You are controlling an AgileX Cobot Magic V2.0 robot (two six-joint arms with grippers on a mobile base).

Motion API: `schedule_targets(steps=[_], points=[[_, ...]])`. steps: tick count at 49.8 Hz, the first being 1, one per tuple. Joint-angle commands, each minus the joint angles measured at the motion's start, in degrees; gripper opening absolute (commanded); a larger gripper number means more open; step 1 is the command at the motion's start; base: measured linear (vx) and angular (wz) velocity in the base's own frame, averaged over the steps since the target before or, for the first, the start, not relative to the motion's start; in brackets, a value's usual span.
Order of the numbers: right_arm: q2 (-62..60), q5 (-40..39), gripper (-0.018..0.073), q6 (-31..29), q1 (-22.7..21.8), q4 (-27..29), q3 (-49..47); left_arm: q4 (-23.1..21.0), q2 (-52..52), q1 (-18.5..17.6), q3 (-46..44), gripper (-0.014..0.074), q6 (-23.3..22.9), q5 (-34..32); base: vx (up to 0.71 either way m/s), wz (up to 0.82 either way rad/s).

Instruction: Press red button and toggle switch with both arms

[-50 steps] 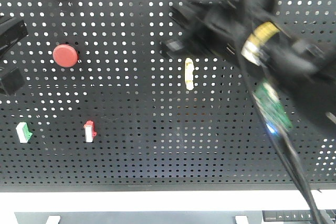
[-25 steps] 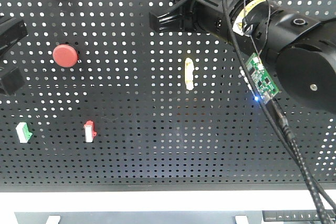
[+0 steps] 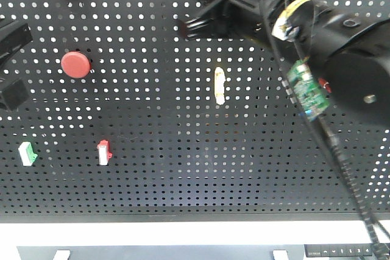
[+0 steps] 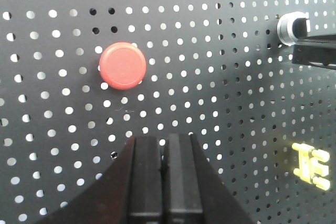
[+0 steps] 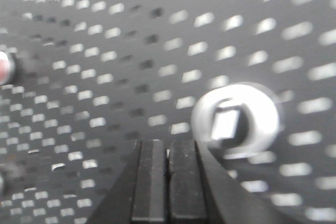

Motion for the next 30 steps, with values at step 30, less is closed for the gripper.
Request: schedule_targets(steps=[30], points=[[-7.2,-1.1,-0.0004,-0.4,-2.8,0.0,-1.7,-0.8,-0.7,0.1,-1.6,0.0001,-0.2,-3.4,0.00,0.00]])
